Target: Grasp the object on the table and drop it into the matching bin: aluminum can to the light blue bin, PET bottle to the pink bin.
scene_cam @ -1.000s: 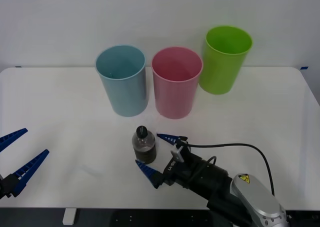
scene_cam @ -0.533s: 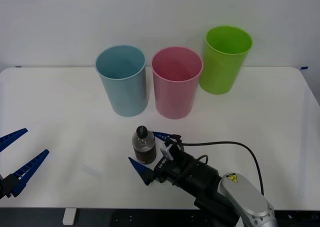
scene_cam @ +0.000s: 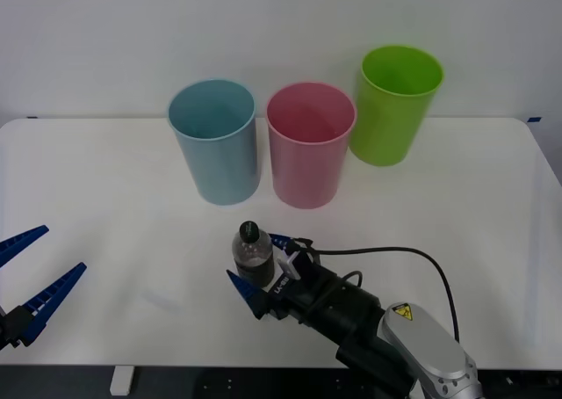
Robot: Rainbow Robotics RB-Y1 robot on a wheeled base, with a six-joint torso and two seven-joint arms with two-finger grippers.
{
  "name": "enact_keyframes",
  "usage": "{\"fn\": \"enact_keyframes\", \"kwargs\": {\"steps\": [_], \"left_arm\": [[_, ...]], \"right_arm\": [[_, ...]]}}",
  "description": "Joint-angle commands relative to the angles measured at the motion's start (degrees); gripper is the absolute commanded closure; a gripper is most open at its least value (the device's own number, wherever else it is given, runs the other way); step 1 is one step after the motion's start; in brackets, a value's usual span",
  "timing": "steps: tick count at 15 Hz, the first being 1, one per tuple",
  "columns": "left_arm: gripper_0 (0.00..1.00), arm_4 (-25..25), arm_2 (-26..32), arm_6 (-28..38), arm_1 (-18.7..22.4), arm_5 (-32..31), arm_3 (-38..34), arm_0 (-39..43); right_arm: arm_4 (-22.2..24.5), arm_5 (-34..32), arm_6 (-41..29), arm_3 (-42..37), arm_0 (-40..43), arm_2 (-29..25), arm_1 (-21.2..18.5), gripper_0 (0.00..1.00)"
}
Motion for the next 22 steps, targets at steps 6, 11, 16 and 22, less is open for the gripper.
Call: {"fn": "enact_keyframes", "kwargs": {"steps": [6,11,16,22], "left_arm": [[0.00,0.00,0.00,0.00,0.00,0.00,0.00,0.00],[0.00,0.00,0.00,0.00,0.00,0.00,0.00,0.00],[0.00,0.00,0.00,0.00,0.00,0.00,0.00,0.00],[0.00,0.00,0.00,0.00,0.00,0.00,0.00,0.00]], "right_arm": [[-0.01,-0.26,-0.09,0.00,-0.23,-0.26,-0.44,1.00],[-3.26,-0.09,-1.76,-4.22,-0.06,-0.08,-3.87,1.00],[-7.75,0.88,-5.27,-11.17,1.52,-0.08,-9.93,1.00],[-9.86,2.11,-16.70,-24.26,5.30,-2.89,-18.99,1.00]]}}
